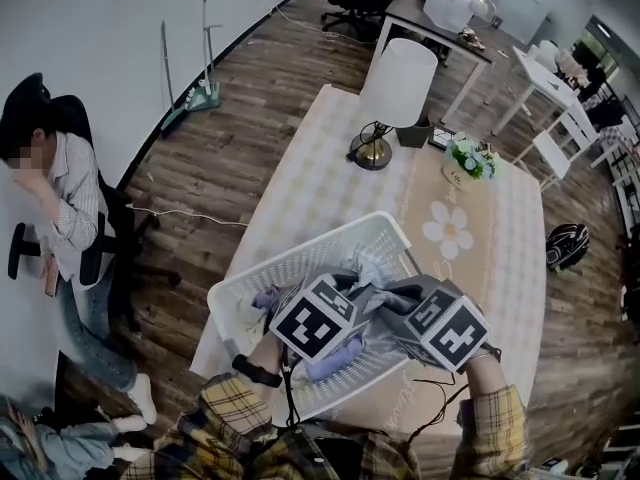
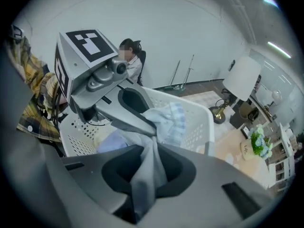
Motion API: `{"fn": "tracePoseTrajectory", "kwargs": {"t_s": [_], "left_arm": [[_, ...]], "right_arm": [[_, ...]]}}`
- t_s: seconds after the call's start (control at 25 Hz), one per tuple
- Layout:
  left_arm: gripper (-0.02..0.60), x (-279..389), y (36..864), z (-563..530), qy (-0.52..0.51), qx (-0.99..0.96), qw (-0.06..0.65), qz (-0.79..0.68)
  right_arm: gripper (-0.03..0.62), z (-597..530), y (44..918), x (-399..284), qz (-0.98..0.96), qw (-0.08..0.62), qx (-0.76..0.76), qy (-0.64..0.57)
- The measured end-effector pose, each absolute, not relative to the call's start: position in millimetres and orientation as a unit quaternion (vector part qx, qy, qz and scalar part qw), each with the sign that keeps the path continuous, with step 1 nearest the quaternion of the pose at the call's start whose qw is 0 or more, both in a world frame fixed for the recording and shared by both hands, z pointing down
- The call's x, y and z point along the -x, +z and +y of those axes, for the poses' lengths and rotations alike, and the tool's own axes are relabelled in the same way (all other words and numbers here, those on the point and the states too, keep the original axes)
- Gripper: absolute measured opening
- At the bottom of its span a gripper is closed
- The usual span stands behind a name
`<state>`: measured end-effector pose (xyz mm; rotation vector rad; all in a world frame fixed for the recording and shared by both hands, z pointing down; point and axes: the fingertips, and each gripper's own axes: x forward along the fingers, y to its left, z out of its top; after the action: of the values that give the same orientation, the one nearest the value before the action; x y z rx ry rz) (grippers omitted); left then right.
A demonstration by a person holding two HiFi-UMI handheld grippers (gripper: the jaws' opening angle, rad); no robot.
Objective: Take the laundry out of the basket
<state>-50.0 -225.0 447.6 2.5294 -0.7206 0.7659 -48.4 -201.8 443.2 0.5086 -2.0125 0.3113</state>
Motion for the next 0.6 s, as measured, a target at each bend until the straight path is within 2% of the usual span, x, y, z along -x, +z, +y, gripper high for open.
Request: {"fn": "tracePoseTrajectory", "kwargs": {"t_s": [0.36,0.6], "left_arm": [[0.057,43,389,-205,0.218,-0.928,0.201,-0.225],[0.057,-9,369,-181,0.209,-0.935,0.197,-0.211]], "right_arm": [[0.08,-186,384,40,-0.852,0.435,-0.267,0.12],[0.08,-164,367,-13,-0.859,0.409,-0.284,0.118]]}}
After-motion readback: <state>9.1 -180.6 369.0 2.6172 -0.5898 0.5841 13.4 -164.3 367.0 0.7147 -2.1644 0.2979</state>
